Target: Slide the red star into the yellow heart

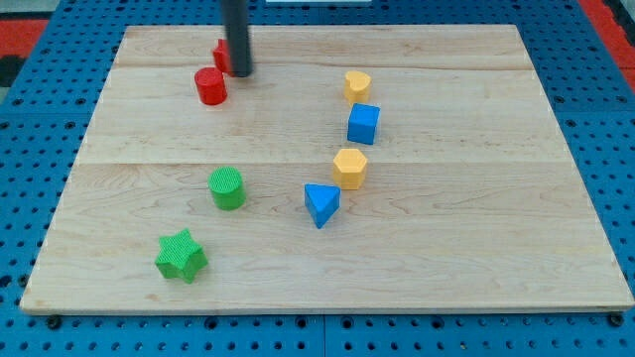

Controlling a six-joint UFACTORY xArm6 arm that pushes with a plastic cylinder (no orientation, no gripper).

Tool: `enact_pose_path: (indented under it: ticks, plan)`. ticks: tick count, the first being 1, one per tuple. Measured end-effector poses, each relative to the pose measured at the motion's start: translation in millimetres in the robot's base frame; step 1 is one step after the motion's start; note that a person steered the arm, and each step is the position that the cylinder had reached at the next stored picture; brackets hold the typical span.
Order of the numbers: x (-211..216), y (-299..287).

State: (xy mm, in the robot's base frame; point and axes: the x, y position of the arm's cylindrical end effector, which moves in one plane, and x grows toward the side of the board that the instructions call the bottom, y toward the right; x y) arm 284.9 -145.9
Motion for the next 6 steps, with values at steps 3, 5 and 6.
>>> enact_pose_path:
  ticks: [3,5,6]
  plan:
    - [-31,56]
    - [-28,168]
    - [29,157]
